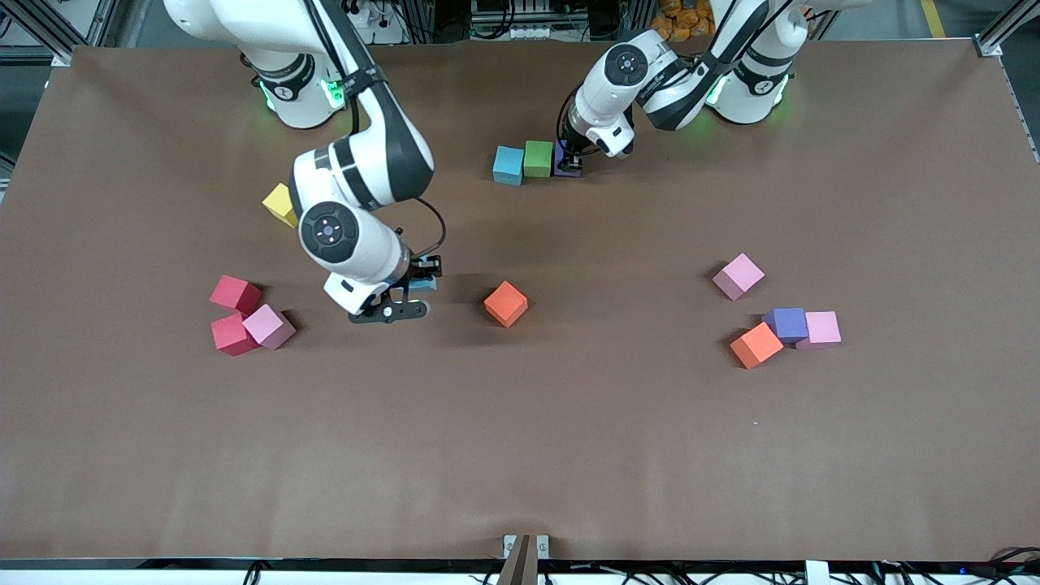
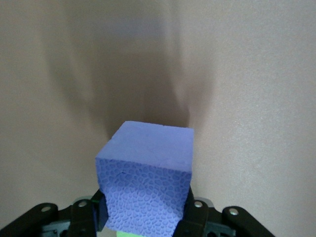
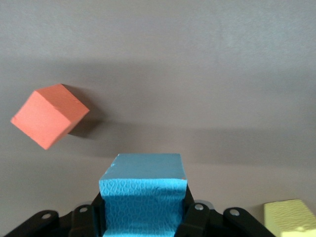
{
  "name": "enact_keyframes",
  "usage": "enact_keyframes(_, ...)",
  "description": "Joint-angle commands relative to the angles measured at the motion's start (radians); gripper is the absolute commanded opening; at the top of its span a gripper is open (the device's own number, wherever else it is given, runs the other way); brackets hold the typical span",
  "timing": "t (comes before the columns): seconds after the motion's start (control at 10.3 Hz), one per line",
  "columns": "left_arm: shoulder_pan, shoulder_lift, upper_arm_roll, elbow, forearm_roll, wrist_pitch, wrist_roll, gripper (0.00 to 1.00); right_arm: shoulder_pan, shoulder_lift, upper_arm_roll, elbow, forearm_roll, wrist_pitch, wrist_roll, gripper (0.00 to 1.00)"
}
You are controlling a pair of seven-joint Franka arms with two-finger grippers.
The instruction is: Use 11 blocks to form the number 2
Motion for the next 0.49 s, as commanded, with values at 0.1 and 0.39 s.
enact_keyframes(0.1,0.008,0.015,-0.003,0.002,-0.016,0.014,0.042,0.41,0.085,-0.022,-0.013,-0.024,0.014,0.061,0.129,0.17)
enact_keyframes(0.39,0.013,0.024,0.009,0.008,-0.017,0.014,0.042,0.42,0.114,-0.019,-0.01,-0.026,0.014,0.096,0.19,0.16)
